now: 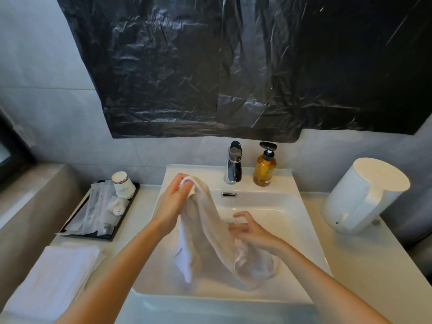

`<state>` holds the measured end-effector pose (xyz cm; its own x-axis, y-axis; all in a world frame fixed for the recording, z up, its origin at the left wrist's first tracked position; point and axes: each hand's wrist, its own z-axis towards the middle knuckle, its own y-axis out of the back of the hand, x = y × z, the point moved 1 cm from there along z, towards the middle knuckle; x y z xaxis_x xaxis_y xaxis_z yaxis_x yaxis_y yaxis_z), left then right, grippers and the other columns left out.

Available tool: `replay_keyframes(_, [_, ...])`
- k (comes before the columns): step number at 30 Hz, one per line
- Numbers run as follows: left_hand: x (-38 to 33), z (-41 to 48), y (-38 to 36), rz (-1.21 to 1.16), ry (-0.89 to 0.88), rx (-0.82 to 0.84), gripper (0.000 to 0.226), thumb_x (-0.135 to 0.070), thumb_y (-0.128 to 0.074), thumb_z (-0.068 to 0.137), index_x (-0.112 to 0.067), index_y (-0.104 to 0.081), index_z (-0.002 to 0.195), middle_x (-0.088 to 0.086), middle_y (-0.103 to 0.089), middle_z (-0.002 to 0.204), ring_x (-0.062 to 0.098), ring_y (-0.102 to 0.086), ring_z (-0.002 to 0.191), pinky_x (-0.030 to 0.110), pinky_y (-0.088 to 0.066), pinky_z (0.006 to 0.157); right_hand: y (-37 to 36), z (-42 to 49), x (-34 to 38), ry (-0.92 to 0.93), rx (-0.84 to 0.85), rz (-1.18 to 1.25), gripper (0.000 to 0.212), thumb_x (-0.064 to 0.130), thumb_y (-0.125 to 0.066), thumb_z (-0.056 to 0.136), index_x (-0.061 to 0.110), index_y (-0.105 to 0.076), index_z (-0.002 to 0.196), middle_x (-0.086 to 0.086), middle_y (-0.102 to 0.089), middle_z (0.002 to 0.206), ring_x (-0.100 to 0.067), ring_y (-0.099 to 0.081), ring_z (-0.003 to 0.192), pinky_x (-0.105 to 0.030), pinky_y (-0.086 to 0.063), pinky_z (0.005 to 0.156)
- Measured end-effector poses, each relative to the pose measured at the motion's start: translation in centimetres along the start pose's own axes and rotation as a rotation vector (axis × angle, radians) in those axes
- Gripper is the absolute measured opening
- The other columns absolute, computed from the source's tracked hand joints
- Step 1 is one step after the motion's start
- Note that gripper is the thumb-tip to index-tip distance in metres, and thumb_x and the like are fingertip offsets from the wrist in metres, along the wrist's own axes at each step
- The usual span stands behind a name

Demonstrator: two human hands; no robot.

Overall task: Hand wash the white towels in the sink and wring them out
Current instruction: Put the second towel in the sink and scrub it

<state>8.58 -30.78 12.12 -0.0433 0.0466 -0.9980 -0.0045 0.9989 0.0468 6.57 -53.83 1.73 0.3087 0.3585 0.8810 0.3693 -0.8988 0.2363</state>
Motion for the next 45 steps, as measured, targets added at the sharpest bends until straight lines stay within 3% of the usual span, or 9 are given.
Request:
replay_keyframes(2, [-0.7,-0.6,-1.0,-0.013,-0.019,0.057,0.018,-0.013,-0.047,0.098,-0.018,-0.058,0.085,-0.003,-0.061,0.079,0.009,-0.055,0.073,0.019,-0.042,0.061,-1.4,-0.2,0.8,0.035,0.129,-0.177,0.071,0.028,-0.074,0.08,0.033,-0.034,0.139,0.0,-0.054,0.13,-0.013,-0.053,0.119,-0.024,-0.047,0.095])
replay_keyframes(5, [-1.6,-1.5,-2.1,0.005,-0.06,0.114,0.017,-0.01,-0.046,0.099,-0.015,-0.058,0.087,-0.002,-0.06,0.08,0.009,-0.055,0.074,0.02,-0.043,0.063,-3.5,0.2,1.6,0.082,-0.037,-0.316,0.05,0.049,-0.058,0.071,0.026,-0.052,0.115,0.0,-0.061,0.116,-0.021,-0.057,0.109,-0.046,-0.047,0.095])
replay_keyframes(10, [-2.7,-1.1,0.2,0.059,-0.104,-0.064,0.022,-0.018,-0.045,0.1,-0.02,-0.051,0.079,-0.003,-0.051,0.075,0.011,-0.045,0.07,0.024,-0.034,0.059,-0.6,-1.2,4.7,0.151,-0.295,-0.289,0.018,0.022,-0.047,0.097,0.022,-0.034,0.084,0.002,-0.048,0.079,-0.02,-0.047,0.081,-0.031,-0.033,0.064])
replay_keyframes(17, [-4.7,-0.1,1.9,0.184,-0.178,-0.174,0.018,-0.019,-0.04,0.101,-0.006,-0.052,0.102,0.001,-0.051,0.089,0.015,-0.047,0.084,0.03,-0.037,0.072,3.4,-5.5,12.9,0.362,-0.402,0.161,0.02,0.019,-0.058,0.078,0.025,-0.042,0.089,-0.001,-0.047,0.089,-0.013,-0.047,0.081,-0.027,-0.038,0.07])
replay_keyframes(27, [-4.8,-2.2,-1.1,0.486,-0.04,0.554,0.066,-0.036,-0.078,0.077,-0.047,-0.041,0.13,-0.001,-0.052,0.08,0.009,-0.05,0.072,0.018,-0.043,0.071,2.0,-7.6,17.3,0.456,-0.287,0.178,0.025,0.025,-0.053,0.069,0.018,-0.047,0.093,-0.006,-0.053,0.094,-0.019,-0.052,0.093,-0.04,-0.041,0.082])
replay_keyframes(29, [-3.8,-2.1,-2.4,0.53,-0.092,0.514,0.06,-0.04,-0.077,0.08,-0.044,-0.042,0.128,-0.007,-0.057,0.093,0.008,-0.053,0.078,0.014,-0.046,0.072,1.5,-7.8,17.5,0.457,-0.243,0.139,0.028,0.026,-0.054,0.071,0.018,-0.047,0.096,-0.009,-0.054,0.1,-0.02,-0.053,0.097,-0.042,-0.043,0.086])
replay_keyframes(32, [-3.2,-1.7,-2.6,0.52,-0.123,0.405,0.055,-0.045,-0.069,0.076,-0.031,-0.049,0.125,-0.003,-0.06,0.118,0.015,-0.06,0.104,0.037,-0.054,0.09,1.8,-8.0,17.2,0.453,-0.275,0.095,0.021,0.021,-0.06,0.079,0.019,-0.048,0.096,-0.005,-0.054,0.097,-0.016,-0.054,0.092,-0.033,-0.043,0.08])
replay_keyframes(38, [-5.1,-1.5,-1.3,0.585,-0.238,0.205,0.027,-0.042,-0.056,0.079,-0.036,-0.056,0.105,0.0,-0.068,0.092,0.023,-0.065,0.088,0.038,-0.052,0.073,4.8,-8.3,16.3,0.525,-0.424,-0.078,0.013,0.004,-0.06,0.088,0.014,-0.055,0.094,0.005,-0.055,0.086,-0.003,-0.051,0.078,-0.01,-0.041,0.066])
replay_keyframes(45, [-7.2,-1.8,-1.9,0.992,-0.609,-0.187,0.021,-0.024,-0.053,0.092,-0.031,-0.054,0.112,-0.004,-0.067,0.1,0.027,-0.059,0.09,0.033,-0.035,0.065,6.6,-7.8,14.4,0.581,-0.536,-0.247,0.012,0.011,-0.061,0.09,0.018,-0.059,0.098,0.008,-0.06,0.089,-0.002,-0.054,0.078,-0.018,-0.04,0.068])
